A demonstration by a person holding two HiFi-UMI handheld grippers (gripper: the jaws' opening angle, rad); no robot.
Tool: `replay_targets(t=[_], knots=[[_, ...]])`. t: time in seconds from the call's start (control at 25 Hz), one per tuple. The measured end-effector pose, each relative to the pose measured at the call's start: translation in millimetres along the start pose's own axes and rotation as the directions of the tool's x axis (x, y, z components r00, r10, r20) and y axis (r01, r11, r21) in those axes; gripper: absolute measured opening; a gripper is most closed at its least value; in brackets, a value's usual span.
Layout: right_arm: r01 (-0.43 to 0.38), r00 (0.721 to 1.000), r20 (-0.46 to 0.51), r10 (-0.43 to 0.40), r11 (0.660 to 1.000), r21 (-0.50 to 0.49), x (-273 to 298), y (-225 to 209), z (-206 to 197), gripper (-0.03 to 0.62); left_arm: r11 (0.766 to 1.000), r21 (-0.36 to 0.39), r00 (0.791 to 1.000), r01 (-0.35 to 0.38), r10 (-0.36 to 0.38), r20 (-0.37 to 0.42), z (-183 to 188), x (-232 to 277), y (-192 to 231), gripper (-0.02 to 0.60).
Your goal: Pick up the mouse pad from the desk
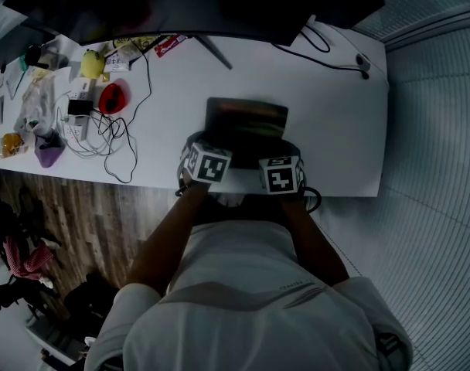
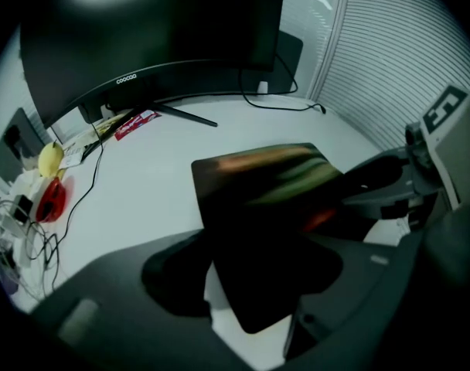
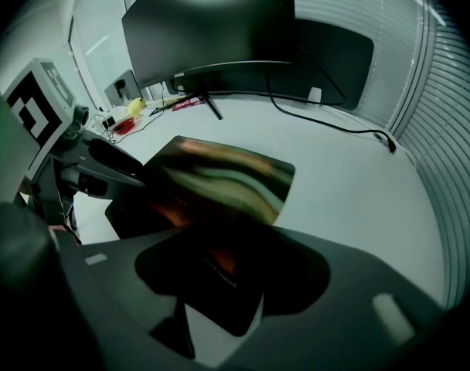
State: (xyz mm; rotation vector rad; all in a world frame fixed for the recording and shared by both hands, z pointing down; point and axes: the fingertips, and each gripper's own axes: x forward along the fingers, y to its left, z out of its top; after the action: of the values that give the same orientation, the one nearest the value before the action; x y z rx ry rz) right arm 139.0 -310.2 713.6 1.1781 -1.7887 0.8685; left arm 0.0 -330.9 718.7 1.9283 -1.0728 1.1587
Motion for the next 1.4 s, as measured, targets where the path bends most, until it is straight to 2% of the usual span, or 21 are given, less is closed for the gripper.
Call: replay_targets(t=[0.08, 0.2, 0.24, 0.4, 0.48, 0.6, 0.68, 0.8, 0.88, 1.0, 1.12, 1.28, 1.4], knots=[[-0.015, 1.000, 0.013, 0.015, 1.000, 0.014, 0, 7, 0, 0.196, 1.000, -0.010, 1.000, -0.003, 0.003, 0.009, 0, 0, 0, 0.252], [-0.071, 0.997, 0.032, 0.070, 0.997, 0.036, 2, 21, 1, 0.061, 1.000, -0.018, 1.000, -0.002, 0.002, 0.014, 1, -1, 2, 0.235], [-0.084, 0.996, 0.038, 0.082, 0.996, 0.036, 2, 24, 2, 0.041, 1.000, -0.018, 1.000, -0.001, 0.001, 0.015, 1, -2, 3, 0.226], [-0.152, 0.988, 0.039, 0.150, 0.987, 0.056, -2, 27, 1, 0.035, 1.000, 0.009, 1.000, 0.002, -0.002, 0.015, 1, -2, -4, 0.155], [-0.161, 0.987, 0.038, 0.159, 0.985, 0.057, -2, 28, 1, 0.035, 1.000, 0.027, 1.000, 0.002, -0.002, 0.017, 0, -1, -9, 0.110], [-0.155, 0.986, 0.063, 0.152, 0.987, 0.048, -1, 25, 2, 0.035, 0.999, 0.038, 0.999, 0.039, -0.040, 0.021, 1, -1, -17, 0.053], [-0.167, 0.982, 0.093, 0.162, 0.985, 0.042, -5, 26, 6, 0.034, 0.996, 0.047, 0.997, 0.071, -0.073, 0.034, 3, -5, -20, 0.051], [-0.184, 0.970, 0.170, 0.175, 0.982, 0.038, -22, 23, 21, 0.034, 0.994, 0.037, 0.988, 0.101, -0.105, 0.111, 24, -24, -16, 0.052], [-0.175, 0.956, 0.243, 0.163, 0.984, 0.031, -40, 19, 37, 0.032, 0.992, 0.035, 0.975, 0.124, -0.128, 0.184, 44, -41, -17, 0.054], [-0.147, 0.924, 0.358, 0.136, 0.989, 0.003, -77, 13, 70, 0.034, 0.989, 0.055, 0.938, 0.134, -0.145, 0.314, 81, -78, -21, 0.054], [-0.109, 0.876, 0.471, 0.109, 0.994, -0.027, -122, 10, 110, 0.032, 0.991, 0.072, 0.888, 0.116, -0.136, 0.439, 118, -123, -20, 0.054], [-0.057, 0.792, 0.605, 0.083, 0.996, -0.063, -186, 11, 153, 0.034, 0.988, 0.107, 0.788, 0.111, -0.153, 0.596, 163, -192, -26, 0.055], [-0.038, 0.725, 0.685, 0.080, 0.996, -0.076, -234, 15, 177, 0.034, 0.986, 0.127, 0.714, 0.109, -0.166, 0.680, 185, -244, -32, 0.055]])
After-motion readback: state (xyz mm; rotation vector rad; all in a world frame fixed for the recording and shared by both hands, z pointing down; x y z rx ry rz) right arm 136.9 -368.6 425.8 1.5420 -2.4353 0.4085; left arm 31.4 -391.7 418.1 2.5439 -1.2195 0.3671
